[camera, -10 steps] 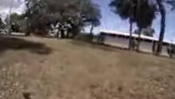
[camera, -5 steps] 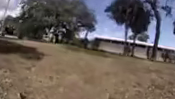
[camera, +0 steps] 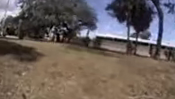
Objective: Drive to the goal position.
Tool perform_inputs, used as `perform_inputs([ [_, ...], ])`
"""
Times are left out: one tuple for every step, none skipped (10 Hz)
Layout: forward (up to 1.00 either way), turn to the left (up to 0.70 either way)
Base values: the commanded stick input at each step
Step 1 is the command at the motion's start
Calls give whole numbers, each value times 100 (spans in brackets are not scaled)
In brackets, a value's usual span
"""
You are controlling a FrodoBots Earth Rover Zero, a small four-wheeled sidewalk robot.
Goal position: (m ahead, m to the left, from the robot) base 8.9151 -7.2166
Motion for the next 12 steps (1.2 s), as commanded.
perform_inputs([
  [70, 0],
  [70, 0],
  [70, 0],
  [70, 0],
  [70, 0],
  [70, 0],
  [70, 0],
  [70, 0],
  [70, 0],
  [70, 0],
  [70, 0],
  [70, 0],
])
